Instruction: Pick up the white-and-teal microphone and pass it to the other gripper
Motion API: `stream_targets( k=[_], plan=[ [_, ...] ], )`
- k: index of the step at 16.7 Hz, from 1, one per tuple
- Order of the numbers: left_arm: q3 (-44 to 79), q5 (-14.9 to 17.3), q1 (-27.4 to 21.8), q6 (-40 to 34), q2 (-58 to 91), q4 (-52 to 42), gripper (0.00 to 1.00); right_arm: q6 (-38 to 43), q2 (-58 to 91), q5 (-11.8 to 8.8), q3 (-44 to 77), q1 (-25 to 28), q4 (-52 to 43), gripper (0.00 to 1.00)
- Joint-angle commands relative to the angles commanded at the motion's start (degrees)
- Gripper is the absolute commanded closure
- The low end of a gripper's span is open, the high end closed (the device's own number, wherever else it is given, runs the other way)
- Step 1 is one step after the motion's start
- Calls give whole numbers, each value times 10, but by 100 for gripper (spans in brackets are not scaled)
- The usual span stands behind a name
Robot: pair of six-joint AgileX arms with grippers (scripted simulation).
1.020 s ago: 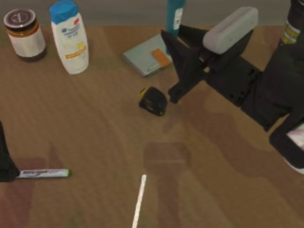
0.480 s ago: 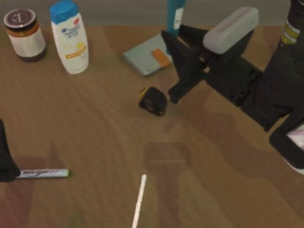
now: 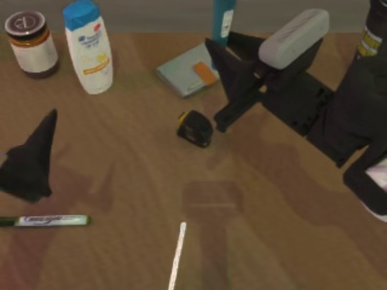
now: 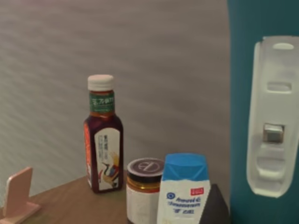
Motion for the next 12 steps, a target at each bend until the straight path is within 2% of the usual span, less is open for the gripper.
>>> stream_targets(
  k=[7, 10, 12],
  plan=[
    [191, 200, -66, 31, 328, 110, 0, 0, 0, 0, 0, 0, 0, 100],
    [246, 260, -87, 38, 424, 142, 0, 0, 0, 0, 0, 0, 0, 100],
    [267, 283, -95, 40, 458, 154, 0, 0, 0, 0, 0, 0, 0, 100]
  ],
)
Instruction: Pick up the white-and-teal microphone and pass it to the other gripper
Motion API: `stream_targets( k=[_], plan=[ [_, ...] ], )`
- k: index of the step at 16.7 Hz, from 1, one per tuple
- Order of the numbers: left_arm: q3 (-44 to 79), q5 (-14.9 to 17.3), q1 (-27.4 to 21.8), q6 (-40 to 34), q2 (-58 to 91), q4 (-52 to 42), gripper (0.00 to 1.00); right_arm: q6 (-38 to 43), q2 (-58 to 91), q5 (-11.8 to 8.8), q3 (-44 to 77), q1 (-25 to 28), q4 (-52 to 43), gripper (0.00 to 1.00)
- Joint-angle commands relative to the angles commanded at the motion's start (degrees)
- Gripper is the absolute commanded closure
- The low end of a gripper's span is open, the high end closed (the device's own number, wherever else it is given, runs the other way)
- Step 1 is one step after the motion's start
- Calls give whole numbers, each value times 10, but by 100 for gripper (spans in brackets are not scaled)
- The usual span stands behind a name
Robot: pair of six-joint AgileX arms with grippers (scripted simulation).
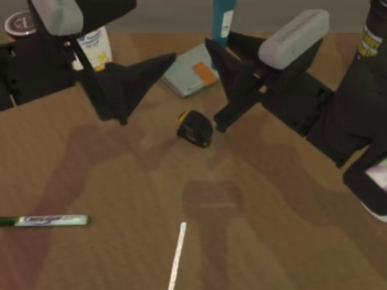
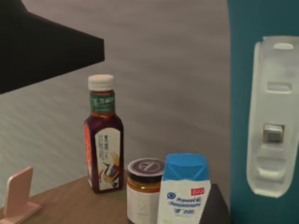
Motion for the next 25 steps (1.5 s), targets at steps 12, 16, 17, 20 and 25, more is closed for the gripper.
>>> stream_targets(
  k=[12, 16, 17, 20, 25],
  plan=[
    [67, -46, -57, -2, 85, 21, 0, 0, 0, 0, 0, 0, 0, 100],
    [130, -101, -113, -5, 163, 39, 0, 0, 0, 0, 0, 0, 0, 100],
    [140, -110, -122, -6, 176, 42, 0, 0, 0, 0, 0, 0, 0, 100],
    [149, -118, -130, -6, 187, 45, 0, 0, 0, 0, 0, 0, 0, 100],
    [149, -118, -130, -6, 187, 45, 23, 0, 0, 0, 0, 0, 0, 100]
  ],
)
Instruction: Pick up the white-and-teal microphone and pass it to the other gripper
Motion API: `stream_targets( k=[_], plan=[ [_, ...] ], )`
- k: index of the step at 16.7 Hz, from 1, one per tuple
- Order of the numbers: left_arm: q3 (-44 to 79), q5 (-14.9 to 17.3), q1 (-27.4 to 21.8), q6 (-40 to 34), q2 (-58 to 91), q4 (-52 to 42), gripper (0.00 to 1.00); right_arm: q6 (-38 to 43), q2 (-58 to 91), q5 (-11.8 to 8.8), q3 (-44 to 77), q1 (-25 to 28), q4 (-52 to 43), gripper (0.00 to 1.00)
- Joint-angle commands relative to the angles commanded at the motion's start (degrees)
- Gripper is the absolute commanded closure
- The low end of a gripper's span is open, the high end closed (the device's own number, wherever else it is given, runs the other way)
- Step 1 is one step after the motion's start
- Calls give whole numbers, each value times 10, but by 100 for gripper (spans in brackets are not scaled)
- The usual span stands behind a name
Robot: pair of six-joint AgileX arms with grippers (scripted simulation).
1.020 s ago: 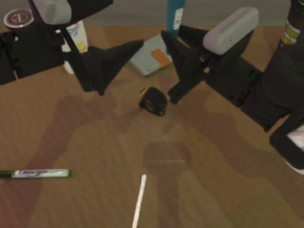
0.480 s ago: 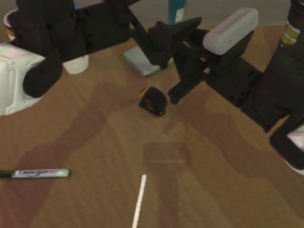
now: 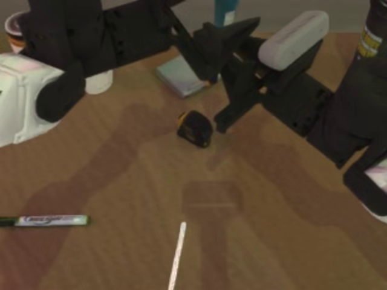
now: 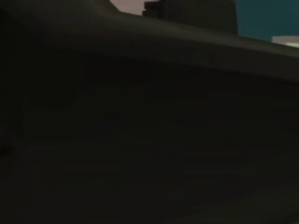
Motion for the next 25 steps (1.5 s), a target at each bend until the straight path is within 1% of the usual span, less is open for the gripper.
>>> stream_targets(
  k=[10, 11, 19, 25],
  plan=[
    [0, 0, 0, 0, 0, 0, 98, 0, 0, 0, 0, 0, 0, 100],
    [0, 0, 0, 0, 0, 0, 100, 0, 0, 0, 0, 0, 0, 100],
    [0, 0, 0, 0, 0, 0, 100, 0, 0, 0, 0, 0, 0, 100],
    [0, 0, 0, 0, 0, 0, 100, 0, 0, 0, 0, 0, 0, 55]
  ],
)
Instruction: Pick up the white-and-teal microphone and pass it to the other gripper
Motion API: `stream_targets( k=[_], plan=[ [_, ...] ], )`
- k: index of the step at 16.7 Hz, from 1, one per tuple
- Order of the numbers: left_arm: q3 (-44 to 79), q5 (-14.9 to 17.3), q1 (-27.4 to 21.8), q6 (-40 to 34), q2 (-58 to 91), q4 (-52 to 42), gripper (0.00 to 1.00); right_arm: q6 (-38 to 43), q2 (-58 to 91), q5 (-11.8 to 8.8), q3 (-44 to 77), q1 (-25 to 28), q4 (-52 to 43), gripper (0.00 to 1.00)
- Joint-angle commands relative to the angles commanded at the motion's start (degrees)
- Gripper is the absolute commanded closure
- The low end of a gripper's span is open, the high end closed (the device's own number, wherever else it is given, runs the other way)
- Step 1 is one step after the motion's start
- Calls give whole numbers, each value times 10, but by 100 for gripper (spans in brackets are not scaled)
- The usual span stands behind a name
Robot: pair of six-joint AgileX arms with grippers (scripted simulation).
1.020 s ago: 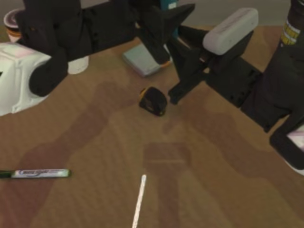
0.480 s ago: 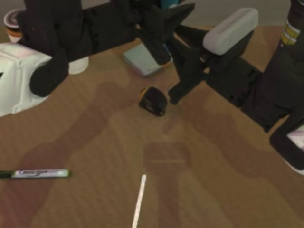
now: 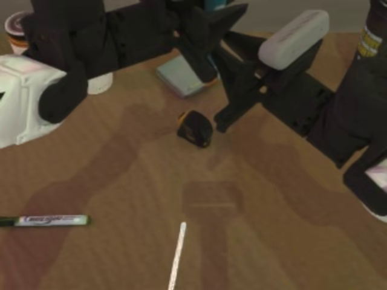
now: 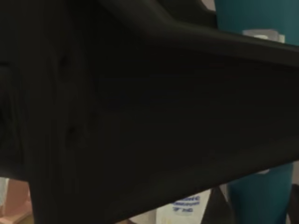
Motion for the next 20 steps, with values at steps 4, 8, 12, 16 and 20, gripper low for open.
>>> stream_targets(
  k=[4, 8, 12, 16, 20],
  plan=[
    [0, 0, 0, 0, 0, 0, 100, 0, 0, 0, 0, 0, 0, 25],
    [0, 0, 0, 0, 0, 0, 100, 0, 0, 0, 0, 0, 0, 0],
    [0, 0, 0, 0, 0, 0, 100, 0, 0, 0, 0, 0, 0, 0],
    [2, -2, 0, 2, -2, -1, 100, -1, 3, 2, -2, -2, 0, 0],
    [-10, 23, 27, 3, -15, -2, 100, -1, -39, -6, -44, -8, 1, 0]
  ],
)
